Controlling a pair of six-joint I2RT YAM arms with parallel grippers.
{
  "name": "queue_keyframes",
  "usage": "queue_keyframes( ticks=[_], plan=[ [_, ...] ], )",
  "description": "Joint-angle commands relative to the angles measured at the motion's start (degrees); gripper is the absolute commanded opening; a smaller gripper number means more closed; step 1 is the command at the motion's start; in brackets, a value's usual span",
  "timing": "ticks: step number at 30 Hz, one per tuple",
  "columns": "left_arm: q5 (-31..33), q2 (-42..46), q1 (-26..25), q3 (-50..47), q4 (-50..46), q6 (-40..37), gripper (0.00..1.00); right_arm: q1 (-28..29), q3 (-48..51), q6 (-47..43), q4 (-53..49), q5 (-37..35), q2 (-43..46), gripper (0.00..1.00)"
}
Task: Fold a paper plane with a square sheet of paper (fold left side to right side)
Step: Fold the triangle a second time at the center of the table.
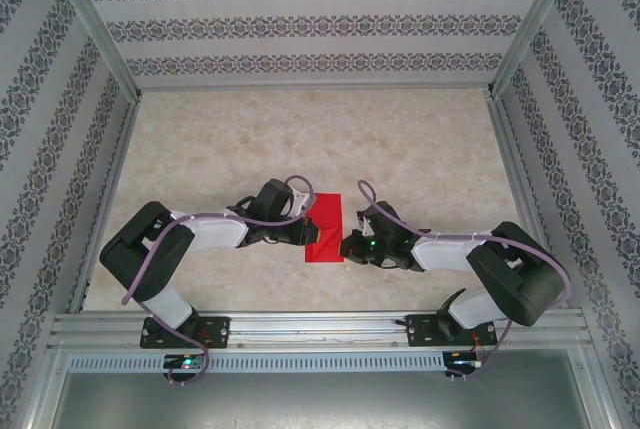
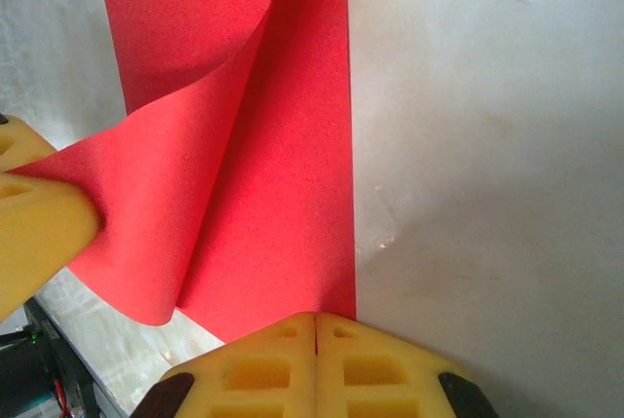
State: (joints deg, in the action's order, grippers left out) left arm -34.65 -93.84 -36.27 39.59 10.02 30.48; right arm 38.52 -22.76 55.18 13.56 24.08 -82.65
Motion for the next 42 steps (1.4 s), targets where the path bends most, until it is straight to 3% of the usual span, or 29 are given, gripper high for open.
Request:
queue_keyframes(
  ticks=[1,42],
  plan=[
    [-1.61,-1.25,1.35,-0.86,2.97,-0.34,0.0,0.74,-0.35,-1.2,-3.72,-1.03,-1.63,0.0],
    [-2.49,-5.15,5.58,1.76,1.79,-2.65,0.0,0.72,-0.17,-1.66,-4.25,-1.14,-2.88,0.0]
  ],
)
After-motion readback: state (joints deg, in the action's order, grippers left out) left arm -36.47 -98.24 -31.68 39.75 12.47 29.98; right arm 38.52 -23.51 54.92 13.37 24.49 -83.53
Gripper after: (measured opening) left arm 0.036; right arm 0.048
